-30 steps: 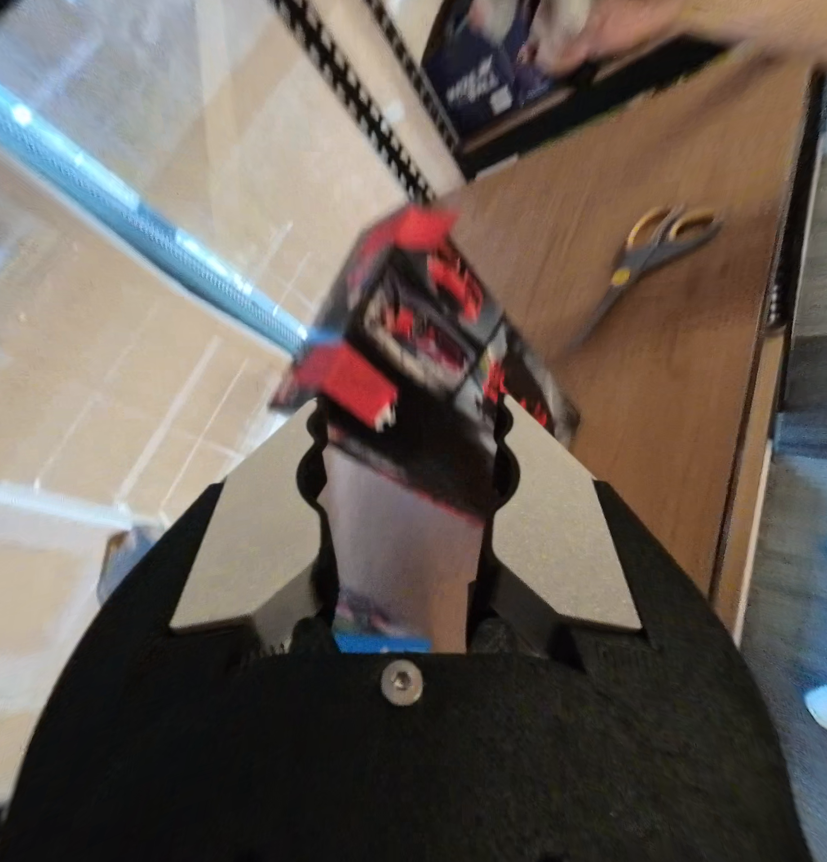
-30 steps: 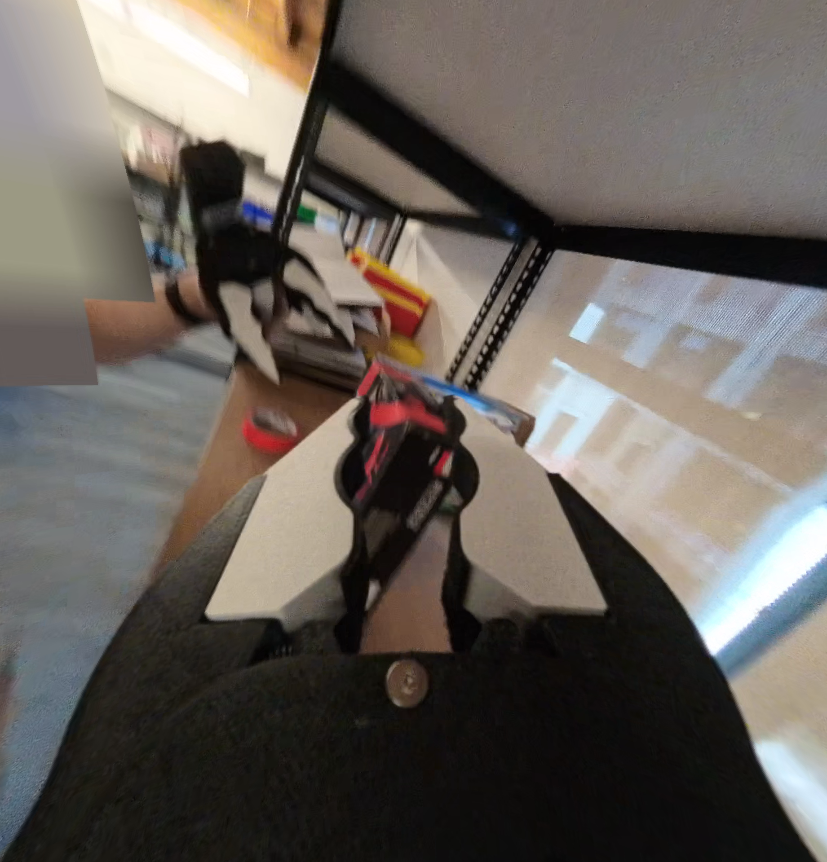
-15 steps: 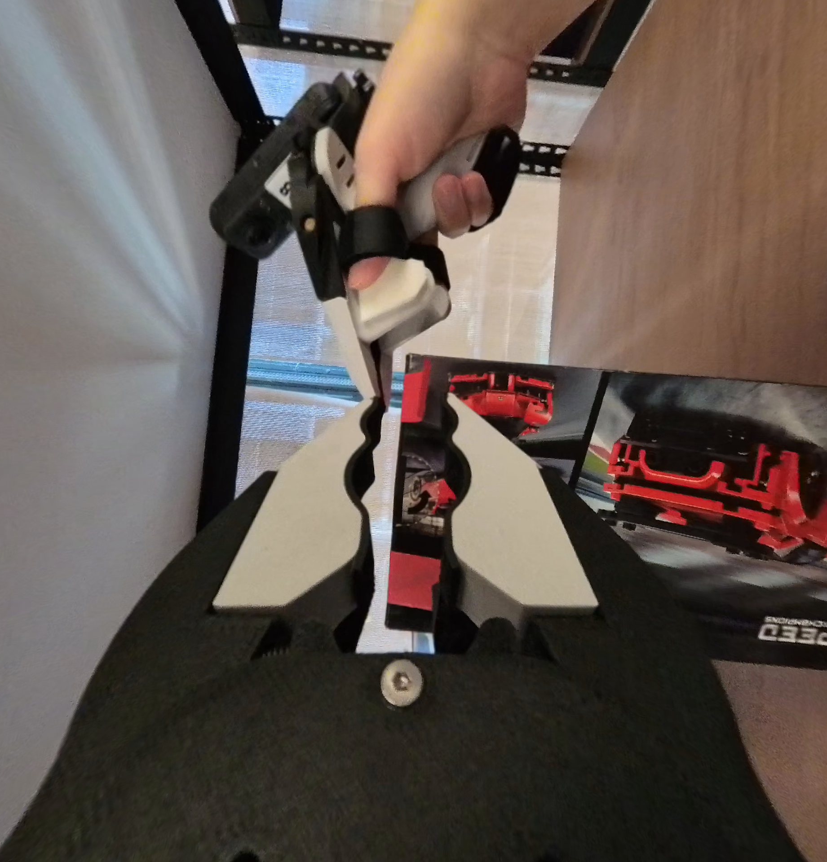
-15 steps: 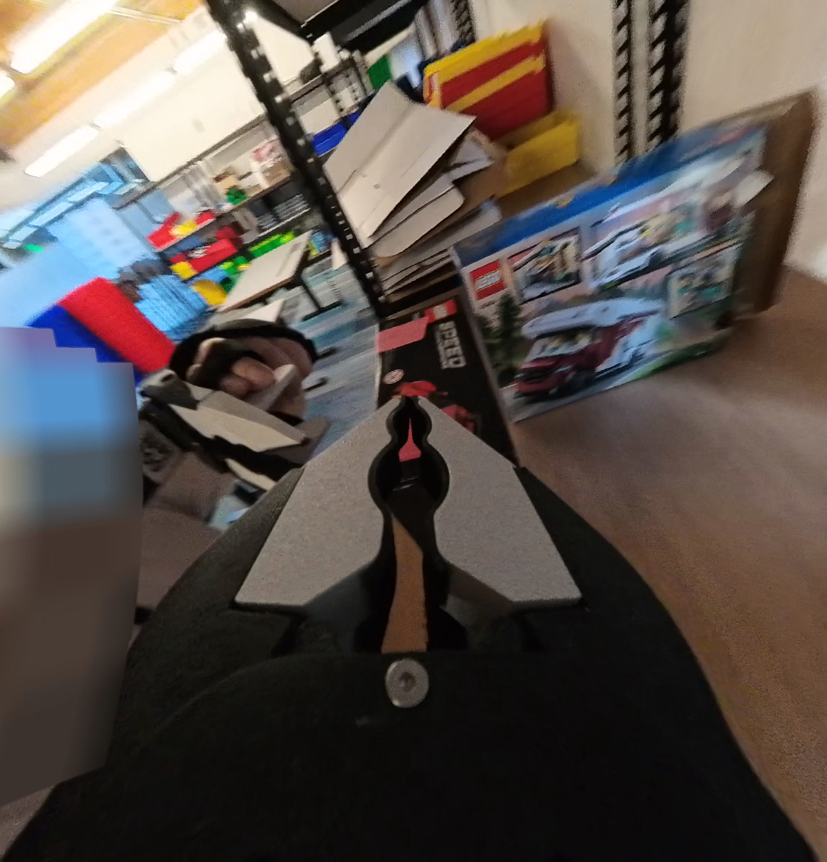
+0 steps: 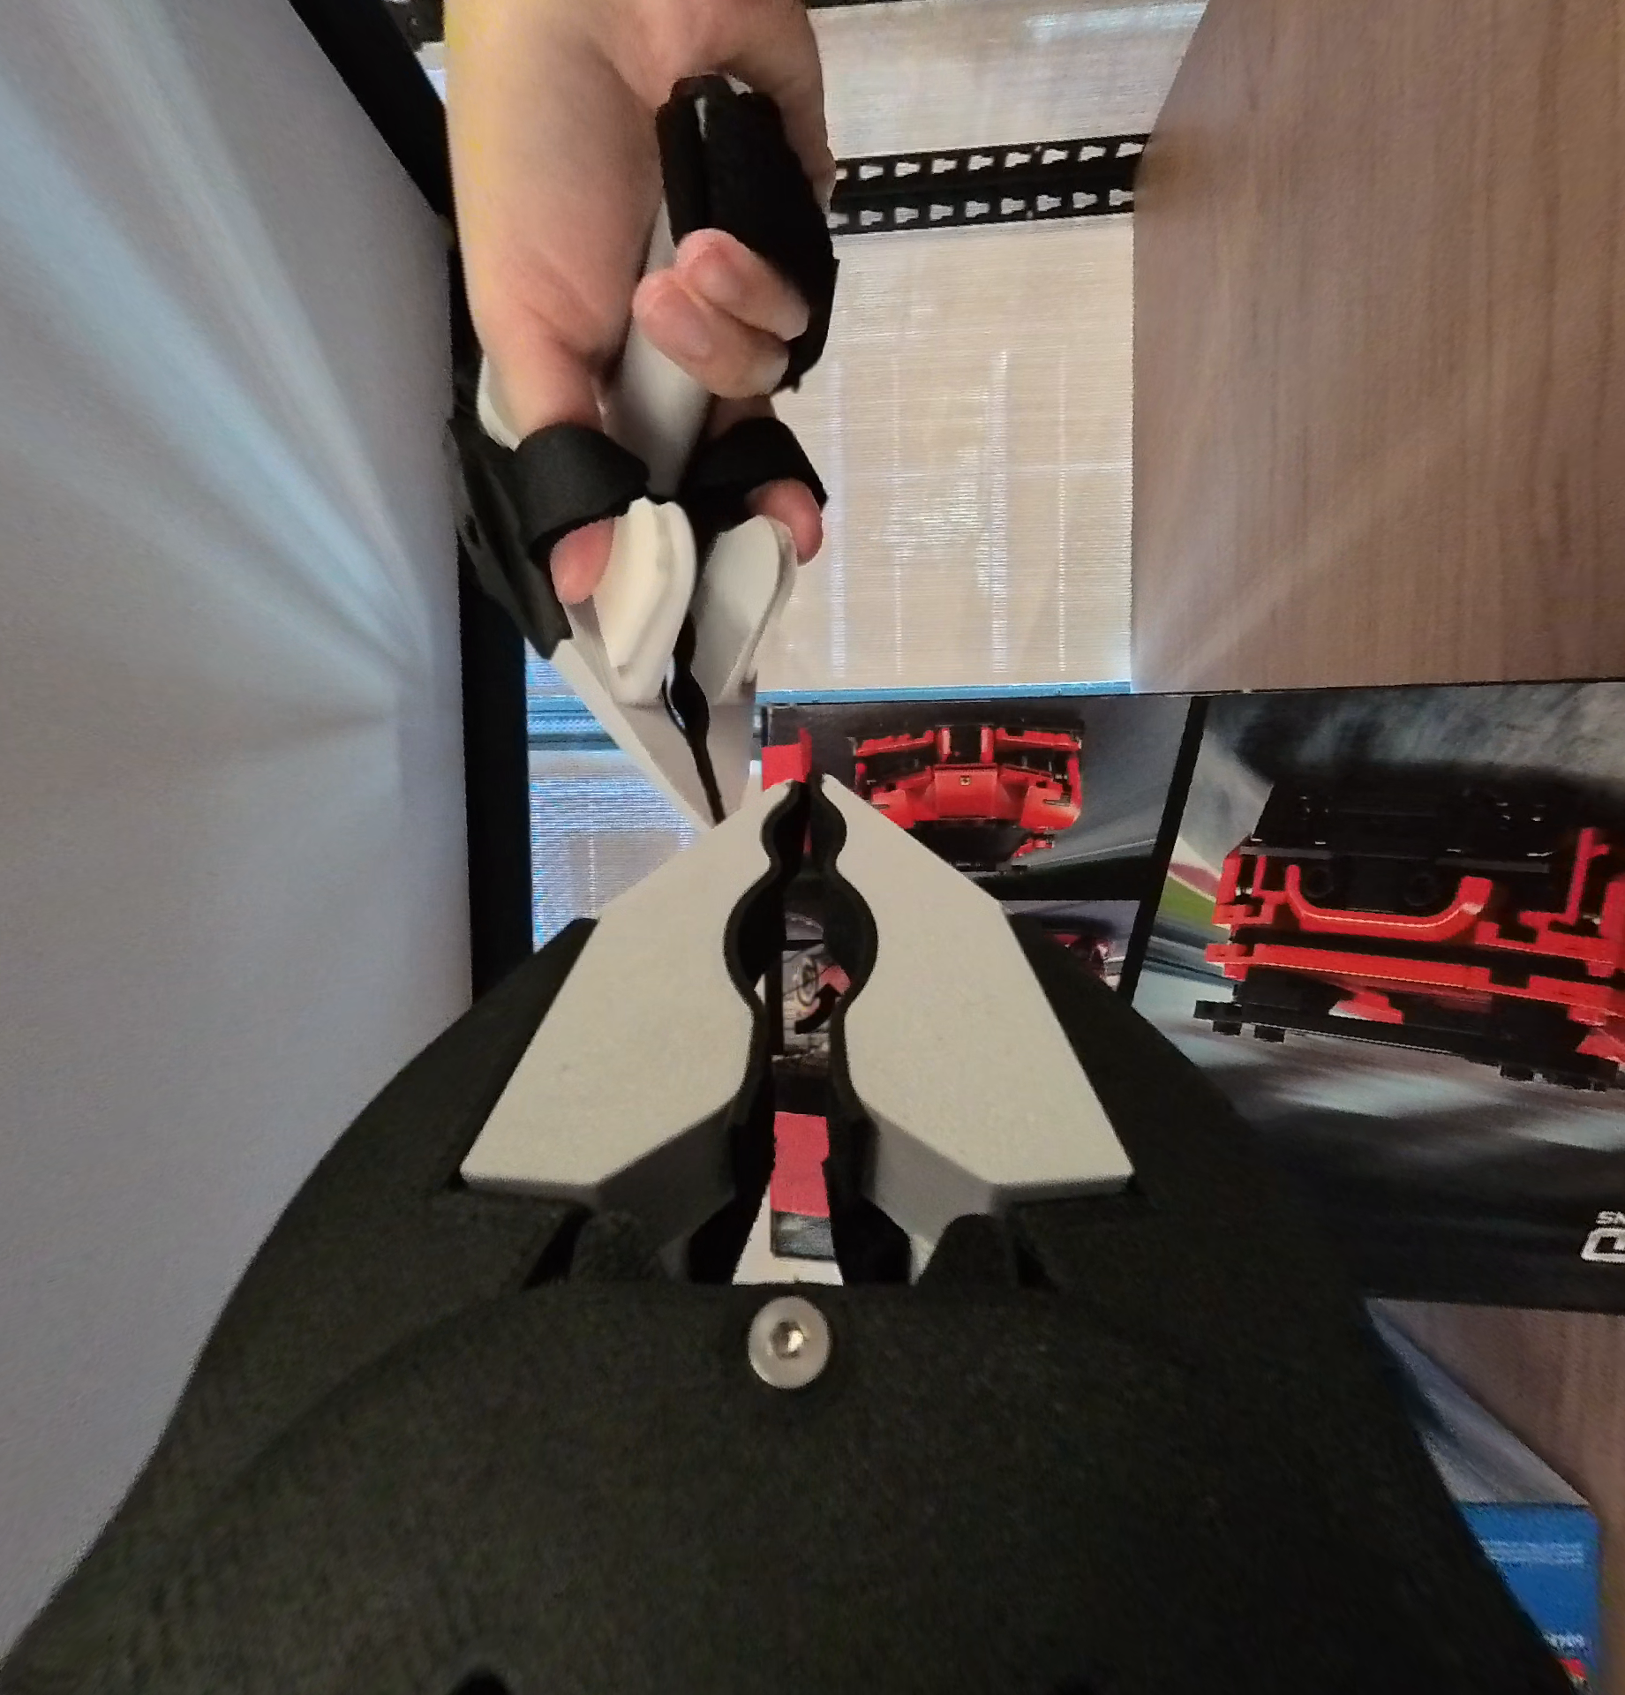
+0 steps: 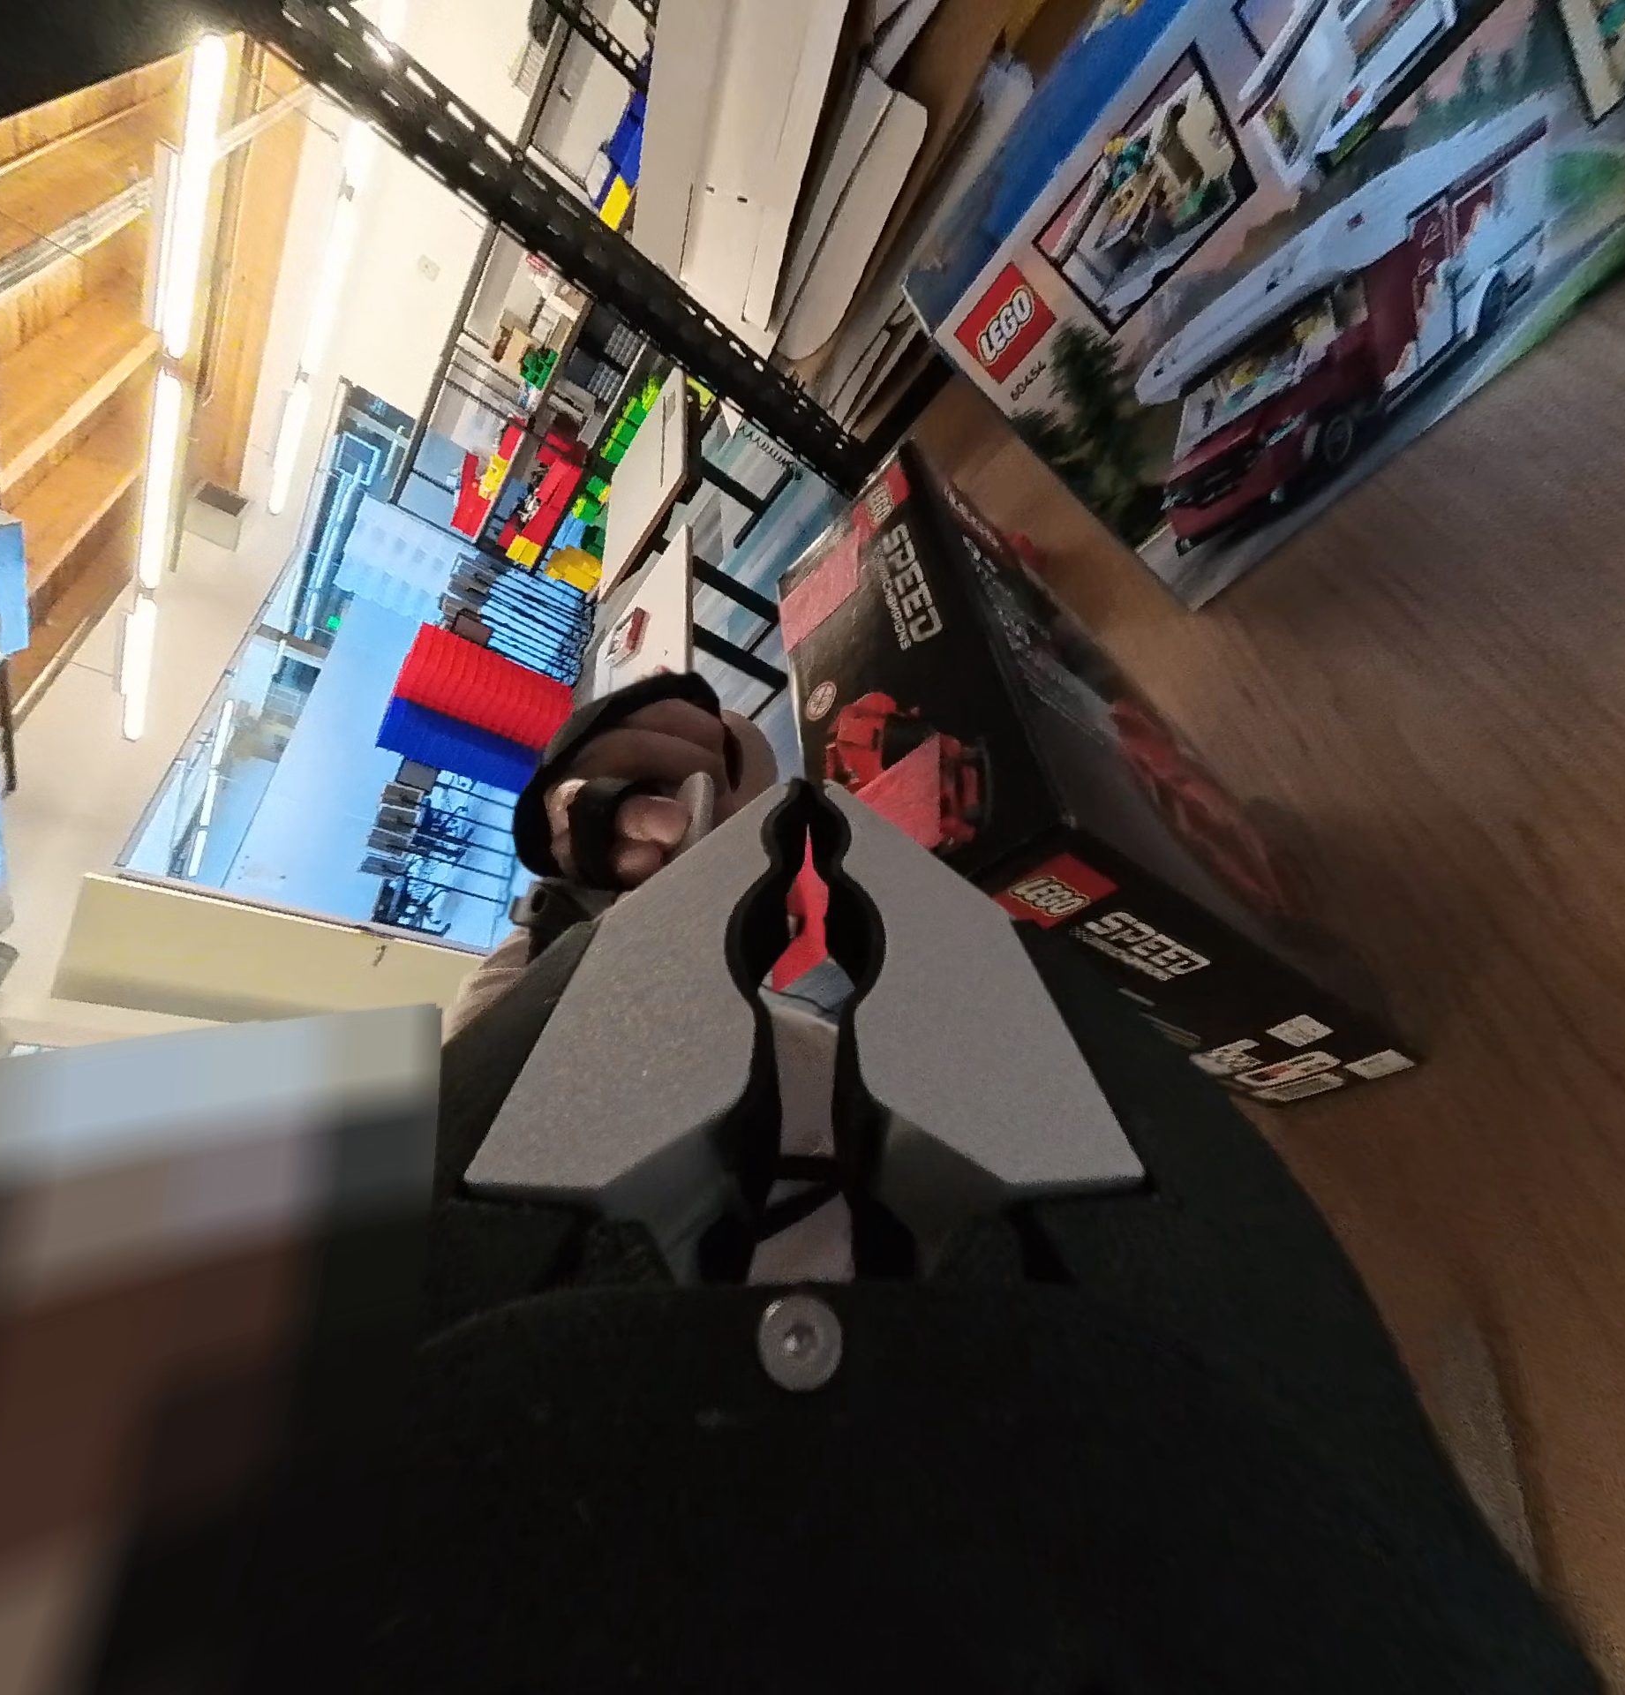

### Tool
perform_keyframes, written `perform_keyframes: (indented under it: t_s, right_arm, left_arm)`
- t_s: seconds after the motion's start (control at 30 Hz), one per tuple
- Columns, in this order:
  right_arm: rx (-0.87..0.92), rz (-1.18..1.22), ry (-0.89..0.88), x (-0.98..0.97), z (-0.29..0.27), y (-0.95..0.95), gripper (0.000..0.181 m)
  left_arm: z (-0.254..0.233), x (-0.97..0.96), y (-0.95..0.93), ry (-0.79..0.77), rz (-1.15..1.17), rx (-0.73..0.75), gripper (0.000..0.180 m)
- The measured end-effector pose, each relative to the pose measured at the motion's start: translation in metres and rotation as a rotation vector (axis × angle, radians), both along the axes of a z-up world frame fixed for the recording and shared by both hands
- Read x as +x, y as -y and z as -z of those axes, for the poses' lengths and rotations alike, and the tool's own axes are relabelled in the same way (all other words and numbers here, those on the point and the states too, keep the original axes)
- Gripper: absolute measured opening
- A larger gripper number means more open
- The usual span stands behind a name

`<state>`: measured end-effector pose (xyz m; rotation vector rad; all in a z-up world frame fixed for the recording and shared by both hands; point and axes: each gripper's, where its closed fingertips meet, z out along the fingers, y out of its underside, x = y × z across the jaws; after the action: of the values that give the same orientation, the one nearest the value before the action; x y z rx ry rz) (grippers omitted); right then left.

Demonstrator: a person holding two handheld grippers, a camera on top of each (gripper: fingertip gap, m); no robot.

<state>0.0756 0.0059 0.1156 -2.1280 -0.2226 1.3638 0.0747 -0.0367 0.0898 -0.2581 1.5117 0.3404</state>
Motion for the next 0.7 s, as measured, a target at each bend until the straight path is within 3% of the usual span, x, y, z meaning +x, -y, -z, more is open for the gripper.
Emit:
perform_keyframes:
  t_s: [0.2,0.4,0.7]
  right_arm:
    - [-0.1,-0.01,-0.033,-0.005,0.007,0.0,0.0]
    - [-0.093,0.0,0.068,0.0,0.011,-0.001,0.0]
    - [-0.119,-0.017,0.053,-0.002,0.01,0.0,0.0]
  left_arm:
    - [0.007,0.0,-0.003,-0.02,-0.004,-0.022,0.0]
    - [0.004,0.002,-0.003,-0.001,0.018,-0.103,0.0]
    - [0.011,0.006,-0.011,-0.002,0.017,-0.14,0.0]
